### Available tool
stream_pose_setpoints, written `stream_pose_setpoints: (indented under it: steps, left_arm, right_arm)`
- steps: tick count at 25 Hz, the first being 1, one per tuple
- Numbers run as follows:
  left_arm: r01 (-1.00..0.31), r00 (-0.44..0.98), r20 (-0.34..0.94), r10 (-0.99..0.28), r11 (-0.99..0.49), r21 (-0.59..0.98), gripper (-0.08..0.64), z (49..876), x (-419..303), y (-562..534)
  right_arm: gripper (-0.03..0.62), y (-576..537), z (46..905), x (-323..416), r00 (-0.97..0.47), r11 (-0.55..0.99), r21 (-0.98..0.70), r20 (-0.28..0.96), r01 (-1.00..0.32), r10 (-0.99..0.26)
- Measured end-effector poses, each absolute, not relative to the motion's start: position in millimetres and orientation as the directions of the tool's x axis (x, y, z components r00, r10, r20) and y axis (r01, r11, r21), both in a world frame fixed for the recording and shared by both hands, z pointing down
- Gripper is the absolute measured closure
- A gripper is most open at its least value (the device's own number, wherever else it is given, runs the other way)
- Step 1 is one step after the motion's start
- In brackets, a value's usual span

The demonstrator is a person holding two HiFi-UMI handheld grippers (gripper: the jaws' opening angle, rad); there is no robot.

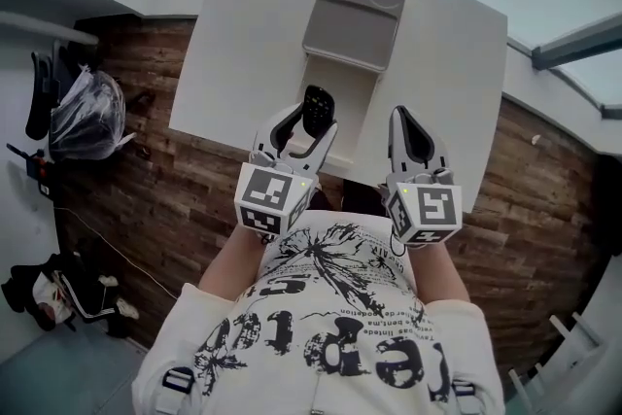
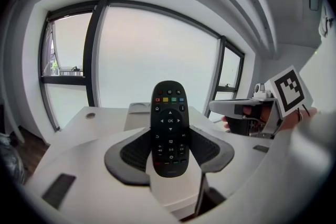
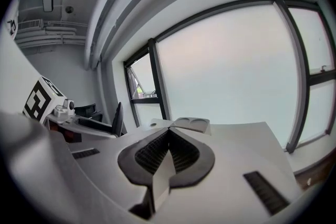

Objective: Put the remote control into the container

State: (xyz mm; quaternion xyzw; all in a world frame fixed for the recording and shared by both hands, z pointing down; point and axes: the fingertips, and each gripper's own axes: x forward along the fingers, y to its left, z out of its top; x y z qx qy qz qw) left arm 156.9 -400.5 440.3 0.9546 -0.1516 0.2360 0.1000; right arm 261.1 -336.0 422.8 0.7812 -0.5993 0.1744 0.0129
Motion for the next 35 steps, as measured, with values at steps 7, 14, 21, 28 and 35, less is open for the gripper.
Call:
stream_pose_setpoints:
  steps: [7,14,21,28,35]
  left_arm:
    - [-0.343,0.763,0.608,-0.220,-0.935,0.092,0.327,485.9,170.1,-392.8]
    - [-0.336,0.678,0.718,-0.159,-0.935,0.110,0.327,545.2,179.9,-412.0]
    - [-0.341,0.578,0.813,-0.072,-0.926,0.160,0.327,599.5,174.9,-423.1]
    - [-0.316,0.535,0.845,0.023,-0.922,0.225,0.327,635.9,177.7,-414.5]
    - [-0.297,0.499,0.865,0.039,-0.931,0.213,0.327,647.7,182.4,-416.6]
  right_arm:
    - [0.591,-344.0,453.9,273.7,0.179,-0.269,-0.224,0.352,-0.937,-0.919]
    - [0.591,-360.6,480.2,272.7,0.177,-0.286,-0.243,0.389,-0.927,-0.904]
    - [0.591,-363.4,505.5,267.3,0.201,-0.331,-0.239,0.443,-0.913,-0.874]
    - [0.591,-344.2,531.4,263.2,0.235,-0.406,-0.248,0.515,-0.880,-0.824]
    - [0.591,-335.4,536.0,269.5,0.276,-0.455,-0.242,0.529,-0.857,-0.802]
